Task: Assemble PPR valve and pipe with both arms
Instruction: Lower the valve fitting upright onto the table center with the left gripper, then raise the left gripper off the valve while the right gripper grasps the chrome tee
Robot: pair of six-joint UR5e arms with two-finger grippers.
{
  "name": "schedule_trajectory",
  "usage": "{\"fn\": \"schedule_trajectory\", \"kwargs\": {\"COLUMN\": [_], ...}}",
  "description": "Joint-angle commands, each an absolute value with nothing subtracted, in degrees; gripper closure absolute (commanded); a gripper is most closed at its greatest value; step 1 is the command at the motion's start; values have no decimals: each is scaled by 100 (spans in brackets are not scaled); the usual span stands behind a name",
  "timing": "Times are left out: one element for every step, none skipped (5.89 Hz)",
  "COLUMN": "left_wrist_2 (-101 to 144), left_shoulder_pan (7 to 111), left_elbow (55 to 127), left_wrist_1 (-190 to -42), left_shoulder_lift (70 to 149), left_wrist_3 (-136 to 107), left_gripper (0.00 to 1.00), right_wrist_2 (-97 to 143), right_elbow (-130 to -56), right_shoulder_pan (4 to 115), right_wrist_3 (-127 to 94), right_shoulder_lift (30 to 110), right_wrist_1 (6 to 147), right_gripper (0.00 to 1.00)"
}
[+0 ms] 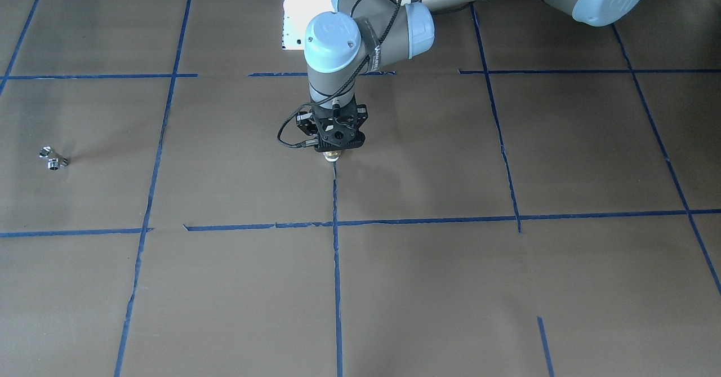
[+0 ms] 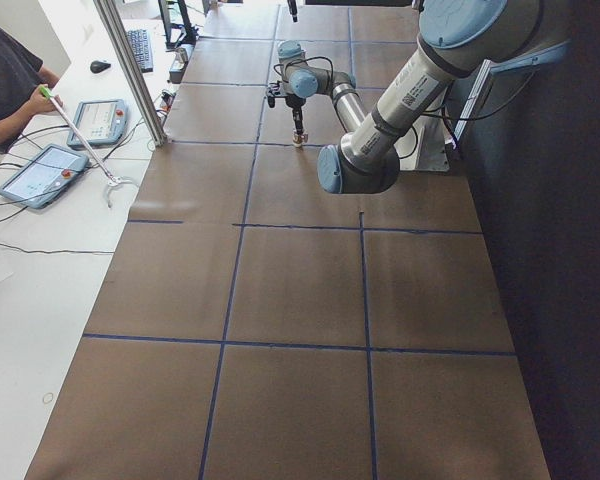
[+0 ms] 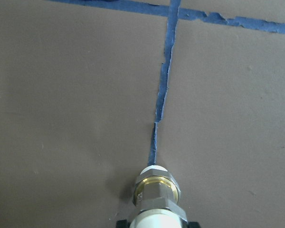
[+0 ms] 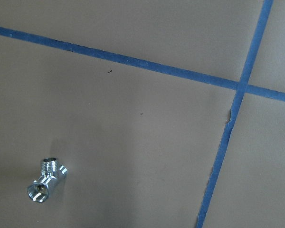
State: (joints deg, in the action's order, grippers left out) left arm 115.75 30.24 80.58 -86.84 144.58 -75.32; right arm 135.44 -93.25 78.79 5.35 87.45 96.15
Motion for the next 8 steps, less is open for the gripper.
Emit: {"fn": "schedule_trajectory", "kwargs": {"left_wrist_2": [11584,11584,11584,11593,11593,11601,11602,11602], "left_shoulder_pan": [3032,3032,3041,3050,3085,3233,3295,3383], "left_elbow": [8103,8112,8156,8426,9151,9419,9587,9850], "left_wrist_1": [-8684,-8684,-8684,-8701,-8753,-8745,-8745,-8754], "left_shoulder_lift": [14449,14449,14449,14310,13900,13852,13808,13686], "left_wrist_3": [-7532,-7532,-7532,-7541,-7541,-7550,-7637,-7672], "left_gripper": [34,28,18,11,10,10,10,10], "right_wrist_2": [13544,13553,13553,13614,13675,13676,13676,13615], "right_elbow": [-9334,-9334,-9369,-9413,-9422,-9509,-9858,-10044], "right_shoulder_pan": [7884,7884,7884,7875,7805,7674,7394,7157], "right_wrist_3": [527,527,519,510,492,-47,-836,-1479], "right_shoulder_lift": [8745,8736,8736,8684,8605,8535,8543,8647], "right_wrist_1": [9615,9615,9615,9615,9607,9606,9606,9224], "right_gripper": [0,0,0,0,0,0,0,0]}}
